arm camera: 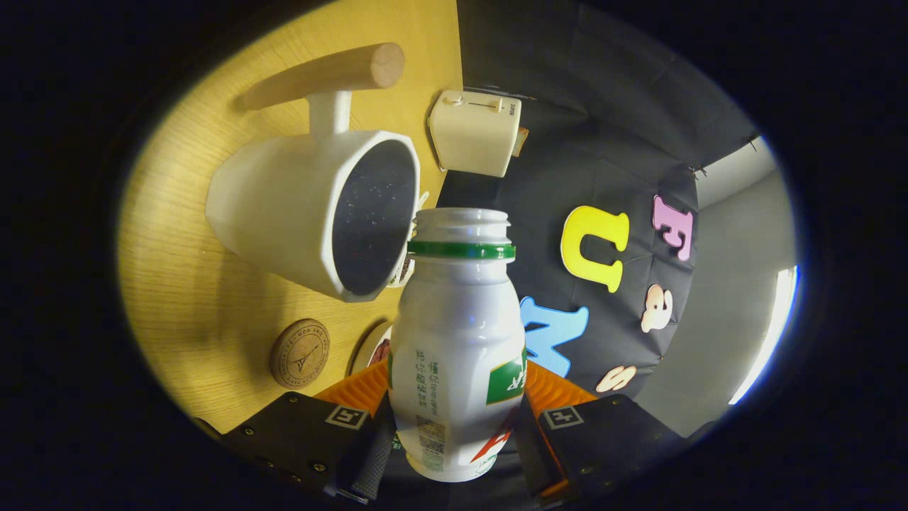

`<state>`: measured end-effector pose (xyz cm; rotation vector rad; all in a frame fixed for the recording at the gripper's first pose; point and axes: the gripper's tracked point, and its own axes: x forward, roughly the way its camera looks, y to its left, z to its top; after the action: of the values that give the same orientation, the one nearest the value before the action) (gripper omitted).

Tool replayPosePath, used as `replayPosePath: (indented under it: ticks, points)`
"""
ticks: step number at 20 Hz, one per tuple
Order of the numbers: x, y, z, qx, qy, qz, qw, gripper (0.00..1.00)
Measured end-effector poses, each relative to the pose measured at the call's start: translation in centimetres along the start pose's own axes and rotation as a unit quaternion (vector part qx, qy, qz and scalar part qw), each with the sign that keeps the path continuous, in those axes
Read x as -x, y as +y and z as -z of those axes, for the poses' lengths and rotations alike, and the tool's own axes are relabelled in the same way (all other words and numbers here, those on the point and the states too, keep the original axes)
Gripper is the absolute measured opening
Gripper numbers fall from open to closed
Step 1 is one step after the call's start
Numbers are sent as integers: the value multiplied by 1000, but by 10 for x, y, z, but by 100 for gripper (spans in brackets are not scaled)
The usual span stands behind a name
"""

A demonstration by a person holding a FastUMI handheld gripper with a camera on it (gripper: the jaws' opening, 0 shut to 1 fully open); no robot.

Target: Take the bottle from table, then pour the juice into the cup, finally place the bottle on the coaster

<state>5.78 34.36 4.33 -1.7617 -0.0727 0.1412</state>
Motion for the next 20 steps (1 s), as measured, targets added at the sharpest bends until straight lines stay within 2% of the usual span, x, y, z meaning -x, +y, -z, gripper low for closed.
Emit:
replayPosePath:
  ticks: [7, 10, 20]
  points:
    - [2, 1, 4, -55, -4, -1, 998, 74]
    - [3, 6, 6, -93, -6, -15, 996, 74]
    - [6, 13, 5, -219, -12, -54, 974, 74]
